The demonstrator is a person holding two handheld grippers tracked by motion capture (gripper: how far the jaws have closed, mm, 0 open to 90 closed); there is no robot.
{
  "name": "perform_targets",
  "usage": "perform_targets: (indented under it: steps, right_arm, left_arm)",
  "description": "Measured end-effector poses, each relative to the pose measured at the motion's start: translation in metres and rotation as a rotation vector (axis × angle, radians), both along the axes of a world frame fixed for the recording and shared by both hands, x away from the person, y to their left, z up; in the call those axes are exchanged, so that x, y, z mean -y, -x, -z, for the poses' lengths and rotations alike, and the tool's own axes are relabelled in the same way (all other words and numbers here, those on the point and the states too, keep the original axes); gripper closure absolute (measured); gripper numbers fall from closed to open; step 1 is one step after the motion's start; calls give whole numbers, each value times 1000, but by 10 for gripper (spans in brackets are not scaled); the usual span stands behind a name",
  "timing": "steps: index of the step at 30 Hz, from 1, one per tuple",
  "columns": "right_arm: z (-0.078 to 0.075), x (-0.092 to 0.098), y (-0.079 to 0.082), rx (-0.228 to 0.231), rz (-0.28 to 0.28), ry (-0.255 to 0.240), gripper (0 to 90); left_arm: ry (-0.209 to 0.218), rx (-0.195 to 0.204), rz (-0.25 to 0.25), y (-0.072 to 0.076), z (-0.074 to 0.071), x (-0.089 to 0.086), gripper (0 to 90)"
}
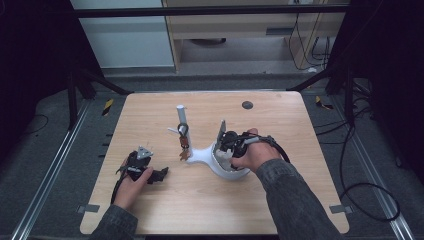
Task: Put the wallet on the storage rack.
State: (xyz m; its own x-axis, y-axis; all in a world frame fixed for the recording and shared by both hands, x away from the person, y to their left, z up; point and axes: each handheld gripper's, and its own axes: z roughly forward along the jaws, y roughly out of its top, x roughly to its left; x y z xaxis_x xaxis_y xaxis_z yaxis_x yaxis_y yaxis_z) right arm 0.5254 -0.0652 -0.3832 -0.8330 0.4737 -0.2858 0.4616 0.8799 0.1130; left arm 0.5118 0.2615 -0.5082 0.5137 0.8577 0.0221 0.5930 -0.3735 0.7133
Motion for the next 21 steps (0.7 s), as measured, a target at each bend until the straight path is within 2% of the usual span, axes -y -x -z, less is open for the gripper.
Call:
perform_targets:
  steps: [2,4,7,21]
  right_arm:
    - [0,0,-1,5,10,-17,304]
    - [-1,0,-2,24,27,-32,227]
    - [-4,3,-3,25,48,-76,224]
    - [-7,6,5,34,45,-101,223]
  left_arm:
    - [1,0,1,0,0,0,0]
    - [1,1,1,0,0,0,0]
    - [1,1,1,0,0,0,0]
    - [2,2,1,0,0,0,0]
